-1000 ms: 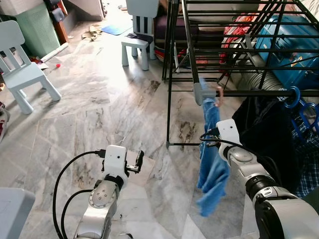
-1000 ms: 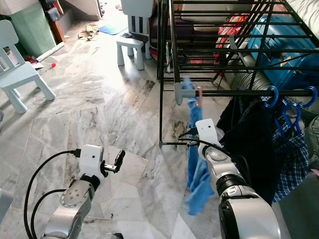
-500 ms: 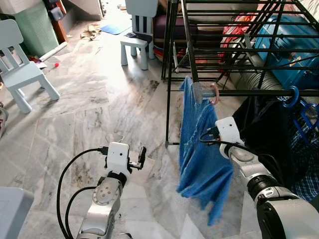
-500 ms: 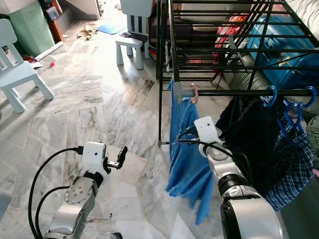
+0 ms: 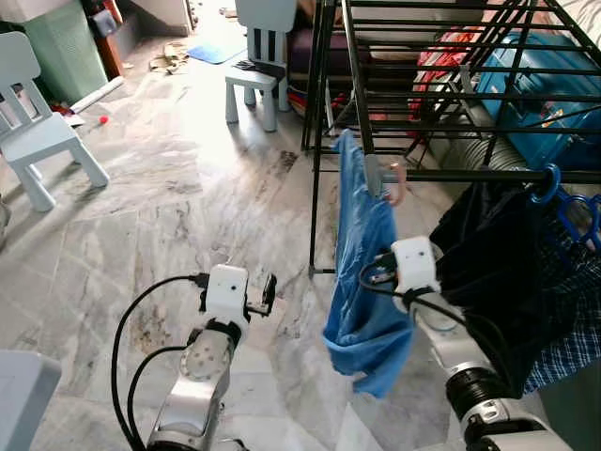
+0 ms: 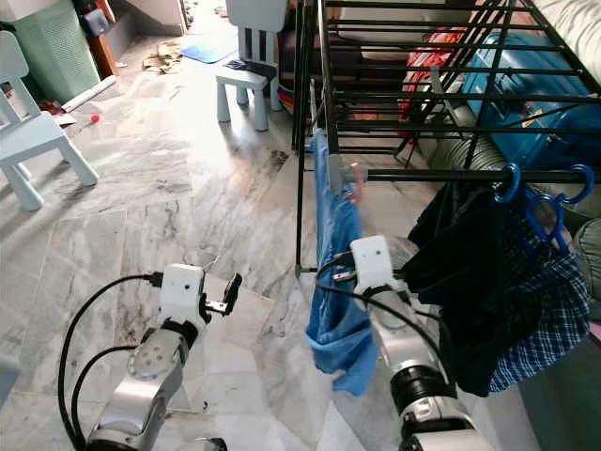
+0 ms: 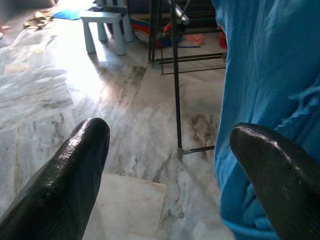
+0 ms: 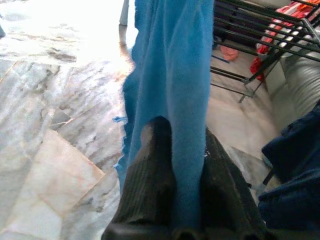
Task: Hang hanger
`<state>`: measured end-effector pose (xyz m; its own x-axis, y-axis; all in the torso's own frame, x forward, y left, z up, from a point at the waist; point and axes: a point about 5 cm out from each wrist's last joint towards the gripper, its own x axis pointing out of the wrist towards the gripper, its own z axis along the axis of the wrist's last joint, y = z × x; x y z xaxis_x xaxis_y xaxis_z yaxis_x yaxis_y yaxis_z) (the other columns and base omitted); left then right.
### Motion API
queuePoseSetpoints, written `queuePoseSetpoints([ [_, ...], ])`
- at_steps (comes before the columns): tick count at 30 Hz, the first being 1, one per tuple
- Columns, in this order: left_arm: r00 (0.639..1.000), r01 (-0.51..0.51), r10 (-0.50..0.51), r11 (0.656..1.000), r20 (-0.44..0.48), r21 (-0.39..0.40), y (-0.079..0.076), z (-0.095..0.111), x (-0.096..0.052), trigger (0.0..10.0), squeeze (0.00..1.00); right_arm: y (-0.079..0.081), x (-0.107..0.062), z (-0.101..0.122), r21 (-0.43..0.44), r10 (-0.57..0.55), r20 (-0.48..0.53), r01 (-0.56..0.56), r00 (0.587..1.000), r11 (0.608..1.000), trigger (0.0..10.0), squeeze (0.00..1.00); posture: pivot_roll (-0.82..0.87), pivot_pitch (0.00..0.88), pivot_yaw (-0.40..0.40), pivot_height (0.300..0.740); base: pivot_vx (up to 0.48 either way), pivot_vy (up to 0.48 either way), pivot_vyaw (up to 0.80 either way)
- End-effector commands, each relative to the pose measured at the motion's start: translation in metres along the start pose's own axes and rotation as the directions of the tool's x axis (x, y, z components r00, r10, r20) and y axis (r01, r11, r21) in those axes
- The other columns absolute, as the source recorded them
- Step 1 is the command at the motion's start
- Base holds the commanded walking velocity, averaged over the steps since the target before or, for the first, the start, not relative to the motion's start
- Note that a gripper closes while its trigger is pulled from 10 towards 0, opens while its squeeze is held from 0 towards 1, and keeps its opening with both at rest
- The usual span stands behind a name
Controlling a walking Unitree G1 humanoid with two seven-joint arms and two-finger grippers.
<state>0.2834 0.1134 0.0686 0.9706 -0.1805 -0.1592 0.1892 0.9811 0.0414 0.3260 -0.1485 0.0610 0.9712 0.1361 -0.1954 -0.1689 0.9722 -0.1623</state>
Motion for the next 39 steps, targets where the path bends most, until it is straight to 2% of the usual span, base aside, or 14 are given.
queuePoseSetpoints([
  [1, 0.999, -0.030, 0.030, 1.000, -0.022, 0.003, 0.005, -0.005, -0.001, 10.0, 0.00, 0.006, -0.007, 0.002, 0.003, -0.004, 0.025, 0.004, 1.000, 1.000, 10.0, 0.00, 0.10, 0.046, -0.029, 0.740, 0.000, 0.000, 0.00],
  [8, 0.998, -0.057, 0.057, 0.998, -0.021, 0.015, 0.005, -0.009, -0.008, 10.0, 0.00, 0.005, -0.035, -0.007, 0.019, -0.027, 0.016, 0.026, 1.000, 0.999, 10.0, 0.00, 0.10, 0.044, -0.055, 0.740, 0.000, 0.000, 0.00],
  [13, 0.998, -0.053, 0.053, 0.999, -0.030, 0.009, 0.002, -0.010, -0.010, 10.0, 0.00, 0.001, -0.041, -0.006, 0.034, -0.035, -0.007, 0.035, 0.999, 0.999, 10.0, 0.00, 0.10, 0.049, -0.072, 0.740, 0.000, 0.000, 0.00],
  [24, 0.996, -0.084, 0.085, 0.996, -0.026, 0.022, 0.006, -0.009, -0.007, 10.0, 0.00, 0.003, -0.045, 0.001, 0.025, -0.001, -0.032, 0.001, 0.999, 1.000, 10.0, 0.00, 0.09, 0.043, -0.094, 0.740, -0.163, 0.000, 0.00],
  [31, 0.997, -0.074, 0.075, 0.997, -0.019, 0.023, -0.001, -0.006, -0.001, 10.0, 0.00, 0.004, -0.044, 0.008, 0.043, 0.012, -0.027, -0.011, 1.000, 0.999, 10.0, 0.00, 0.08, 0.041, -0.101, 0.740, -0.258, 0.000, 0.00],
  [39, 0.997, -0.074, 0.075, 0.997, -0.019, 0.015, -0.003, -0.005, -0.002, 10.0, 0.00, 0.006, -0.040, 0.015, 0.065, 0.008, -0.018, -0.007, 1.000, 0.998, 10.0, 0.00, 0.08, 0.065, -0.094, 0.740, -0.257, 0.000, 0.00],
])
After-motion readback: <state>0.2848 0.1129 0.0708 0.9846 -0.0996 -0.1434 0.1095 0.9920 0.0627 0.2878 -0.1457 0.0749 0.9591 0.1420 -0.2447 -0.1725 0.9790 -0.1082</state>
